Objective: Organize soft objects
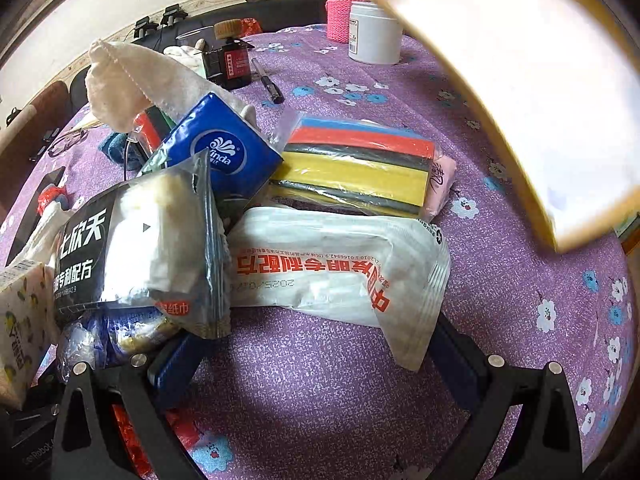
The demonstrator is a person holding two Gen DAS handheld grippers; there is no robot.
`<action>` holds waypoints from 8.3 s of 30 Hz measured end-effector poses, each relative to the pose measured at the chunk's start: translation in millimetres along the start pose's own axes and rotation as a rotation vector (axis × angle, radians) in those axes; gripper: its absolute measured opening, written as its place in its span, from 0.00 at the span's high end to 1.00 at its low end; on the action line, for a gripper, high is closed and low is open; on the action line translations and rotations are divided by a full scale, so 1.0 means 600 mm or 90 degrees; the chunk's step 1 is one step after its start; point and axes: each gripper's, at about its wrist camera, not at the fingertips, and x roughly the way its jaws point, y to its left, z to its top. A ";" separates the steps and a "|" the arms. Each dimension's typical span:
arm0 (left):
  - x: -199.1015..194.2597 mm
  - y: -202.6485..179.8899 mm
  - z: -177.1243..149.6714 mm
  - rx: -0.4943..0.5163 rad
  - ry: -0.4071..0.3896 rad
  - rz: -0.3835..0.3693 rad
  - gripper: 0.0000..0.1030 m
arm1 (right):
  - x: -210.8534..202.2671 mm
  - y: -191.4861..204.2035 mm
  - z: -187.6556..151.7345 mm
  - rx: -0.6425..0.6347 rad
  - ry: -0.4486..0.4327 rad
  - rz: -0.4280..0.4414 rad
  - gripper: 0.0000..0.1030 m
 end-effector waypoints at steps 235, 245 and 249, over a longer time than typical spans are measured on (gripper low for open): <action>-0.258 -0.057 -0.118 -0.067 -0.363 0.008 0.51 | -0.216 -0.108 -0.075 -0.111 -0.281 0.341 0.56; -0.261 -0.128 -0.058 -0.024 -0.341 -0.058 0.51 | -0.223 -0.168 -0.026 -0.074 -0.293 0.324 0.56; -0.253 -0.167 -0.011 0.002 -0.320 -0.098 0.51 | -0.215 -0.201 0.017 -0.052 -0.285 0.318 0.56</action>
